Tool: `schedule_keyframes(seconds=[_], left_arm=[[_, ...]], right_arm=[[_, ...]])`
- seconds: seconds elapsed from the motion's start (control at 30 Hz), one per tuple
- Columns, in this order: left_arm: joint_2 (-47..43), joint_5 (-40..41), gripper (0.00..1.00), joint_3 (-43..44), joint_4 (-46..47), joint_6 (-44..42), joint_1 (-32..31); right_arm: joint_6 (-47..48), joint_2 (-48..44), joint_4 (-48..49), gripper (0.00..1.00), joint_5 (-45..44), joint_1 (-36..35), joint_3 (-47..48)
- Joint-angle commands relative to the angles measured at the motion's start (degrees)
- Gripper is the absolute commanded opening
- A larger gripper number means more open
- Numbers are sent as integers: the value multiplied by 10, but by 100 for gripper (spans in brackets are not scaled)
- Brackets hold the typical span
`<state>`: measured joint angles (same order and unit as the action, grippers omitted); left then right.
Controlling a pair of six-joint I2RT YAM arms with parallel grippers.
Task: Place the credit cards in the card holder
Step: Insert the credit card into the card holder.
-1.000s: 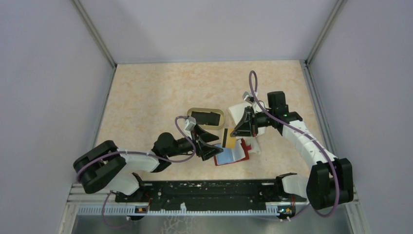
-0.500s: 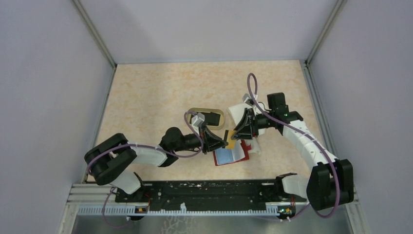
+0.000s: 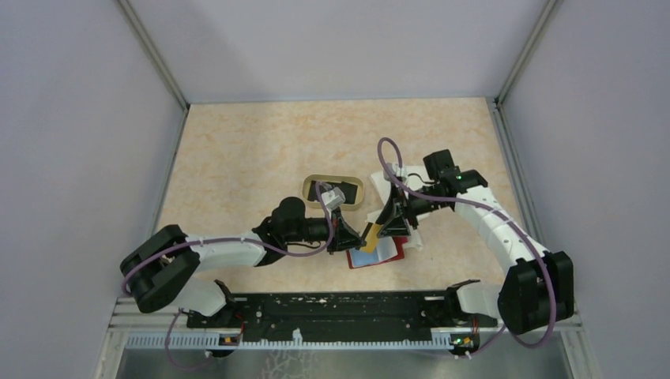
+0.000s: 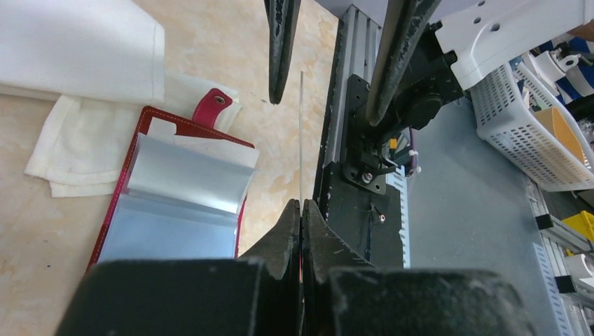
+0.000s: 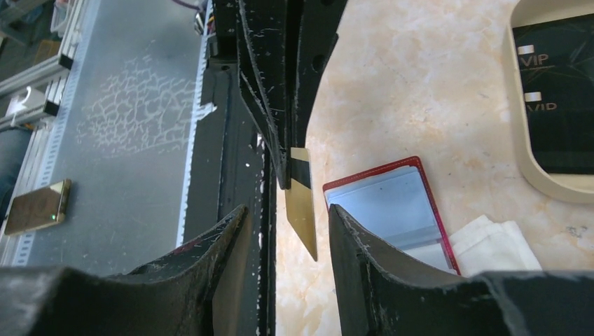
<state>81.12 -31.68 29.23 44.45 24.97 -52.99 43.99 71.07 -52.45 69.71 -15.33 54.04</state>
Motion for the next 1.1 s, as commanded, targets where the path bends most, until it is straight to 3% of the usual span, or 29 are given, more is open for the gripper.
schedule_keyframes(seconds=[0.0, 0.73, 0.87, 1.0, 1.07], left_arm=[[-6, -23, 0, 18, -20, -19, 1], [-13, -22, 0, 2, 43, -2, 1], [-13, -19, 0, -3, 51, 0, 1], [-13, -14, 0, -7, 57, 2, 1], [-15, -7, 0, -9, 56, 4, 1]], right_arm=[[10, -4, 18, 45, -25, -33, 6], [-2, 10, 25, 32, -29, -46, 1], [1, 13, 18, 24, -21, -46, 4], [21, 23, -10, 0, -7, -46, 17], [29, 26, -22, 0, -5, -46, 24]])
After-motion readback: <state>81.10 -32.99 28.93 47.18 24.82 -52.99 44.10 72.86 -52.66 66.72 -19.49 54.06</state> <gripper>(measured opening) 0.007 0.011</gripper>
